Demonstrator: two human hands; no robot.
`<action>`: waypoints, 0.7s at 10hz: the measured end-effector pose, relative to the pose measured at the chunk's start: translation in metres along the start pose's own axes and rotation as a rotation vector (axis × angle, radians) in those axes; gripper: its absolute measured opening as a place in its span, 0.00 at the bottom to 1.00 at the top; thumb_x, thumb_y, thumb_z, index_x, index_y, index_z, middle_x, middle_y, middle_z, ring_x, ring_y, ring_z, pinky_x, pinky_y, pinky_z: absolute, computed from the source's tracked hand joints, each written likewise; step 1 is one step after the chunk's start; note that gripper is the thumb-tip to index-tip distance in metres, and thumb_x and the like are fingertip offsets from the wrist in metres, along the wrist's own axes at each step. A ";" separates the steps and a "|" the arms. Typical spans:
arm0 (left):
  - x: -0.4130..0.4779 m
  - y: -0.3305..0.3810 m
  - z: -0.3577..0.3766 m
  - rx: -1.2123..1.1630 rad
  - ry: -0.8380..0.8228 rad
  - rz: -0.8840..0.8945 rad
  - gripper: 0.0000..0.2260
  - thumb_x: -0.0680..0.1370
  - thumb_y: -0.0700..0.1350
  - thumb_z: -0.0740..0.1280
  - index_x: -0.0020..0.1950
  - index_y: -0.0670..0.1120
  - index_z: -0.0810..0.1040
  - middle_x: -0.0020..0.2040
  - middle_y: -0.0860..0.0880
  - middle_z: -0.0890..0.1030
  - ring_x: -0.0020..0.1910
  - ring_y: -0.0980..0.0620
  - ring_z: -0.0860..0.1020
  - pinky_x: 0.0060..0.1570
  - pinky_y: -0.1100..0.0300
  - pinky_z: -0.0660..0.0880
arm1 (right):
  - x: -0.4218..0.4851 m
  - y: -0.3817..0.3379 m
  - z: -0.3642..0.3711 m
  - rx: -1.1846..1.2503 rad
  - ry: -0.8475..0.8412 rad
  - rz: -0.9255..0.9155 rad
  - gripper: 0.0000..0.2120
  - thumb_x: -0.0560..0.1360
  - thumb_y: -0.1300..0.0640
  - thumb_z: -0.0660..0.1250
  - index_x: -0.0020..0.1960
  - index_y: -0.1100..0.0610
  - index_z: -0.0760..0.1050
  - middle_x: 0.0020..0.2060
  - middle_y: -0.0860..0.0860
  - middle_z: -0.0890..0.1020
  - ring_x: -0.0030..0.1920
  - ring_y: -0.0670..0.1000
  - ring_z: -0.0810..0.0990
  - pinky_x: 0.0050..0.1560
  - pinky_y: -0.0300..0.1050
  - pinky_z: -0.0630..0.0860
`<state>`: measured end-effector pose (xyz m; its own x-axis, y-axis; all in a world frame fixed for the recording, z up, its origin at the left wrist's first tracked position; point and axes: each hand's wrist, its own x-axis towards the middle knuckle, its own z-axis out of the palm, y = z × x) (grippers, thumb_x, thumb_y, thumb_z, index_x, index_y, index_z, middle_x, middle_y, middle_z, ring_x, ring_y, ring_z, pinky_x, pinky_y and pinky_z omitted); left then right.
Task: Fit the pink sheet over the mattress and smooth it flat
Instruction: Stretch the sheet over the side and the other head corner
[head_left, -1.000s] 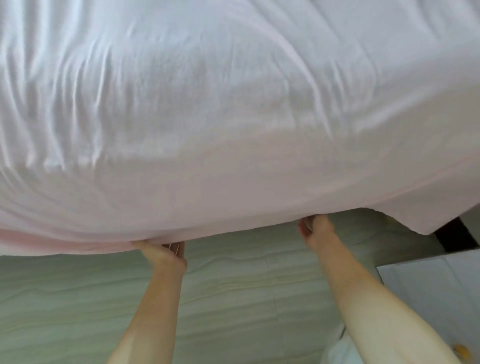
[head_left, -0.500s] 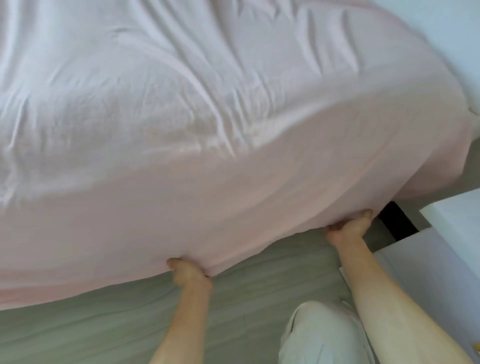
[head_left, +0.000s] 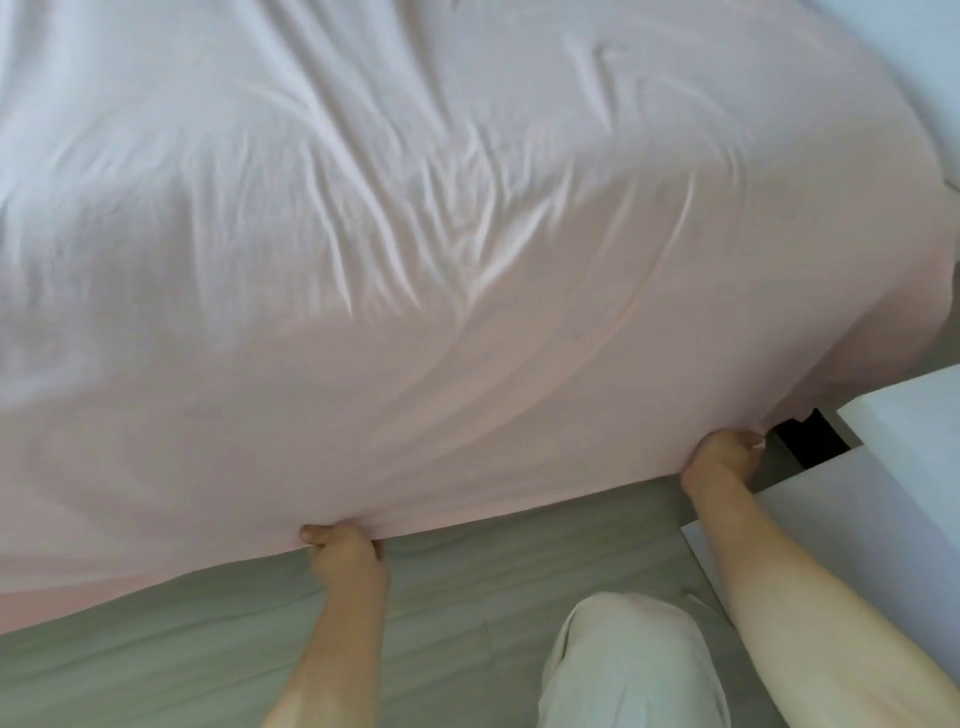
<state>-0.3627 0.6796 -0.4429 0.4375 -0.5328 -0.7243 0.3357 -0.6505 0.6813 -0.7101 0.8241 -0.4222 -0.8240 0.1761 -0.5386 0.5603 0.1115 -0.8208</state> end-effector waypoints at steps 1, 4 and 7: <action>-0.004 0.000 -0.005 0.084 -0.186 -0.052 0.26 0.83 0.60 0.49 0.74 0.46 0.67 0.67 0.46 0.73 0.59 0.44 0.74 0.57 0.52 0.73 | 0.020 0.007 -0.002 0.058 0.127 -0.025 0.23 0.85 0.53 0.48 0.77 0.61 0.59 0.75 0.57 0.66 0.72 0.56 0.68 0.69 0.42 0.66; -0.036 0.001 -0.025 1.072 -0.543 0.043 0.19 0.84 0.53 0.52 0.66 0.43 0.71 0.54 0.46 0.80 0.46 0.45 0.79 0.48 0.56 0.69 | -0.021 0.021 0.006 -0.046 -0.052 0.031 0.38 0.72 0.36 0.49 0.74 0.58 0.65 0.71 0.58 0.72 0.67 0.61 0.74 0.66 0.53 0.72; -0.241 0.064 0.027 1.871 -1.292 1.010 0.16 0.81 0.59 0.56 0.64 0.55 0.75 0.62 0.52 0.79 0.60 0.49 0.76 0.61 0.52 0.73 | -0.148 -0.022 -0.041 0.000 -0.127 -0.606 0.20 0.73 0.58 0.69 0.62 0.59 0.71 0.60 0.54 0.72 0.61 0.55 0.72 0.62 0.51 0.70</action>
<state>-0.4691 0.7522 -0.2276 -0.7761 -0.2897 -0.5602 -0.5846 0.6635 0.4668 -0.5974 0.8359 -0.3168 -0.9993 -0.0362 0.0050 -0.0105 0.1556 -0.9878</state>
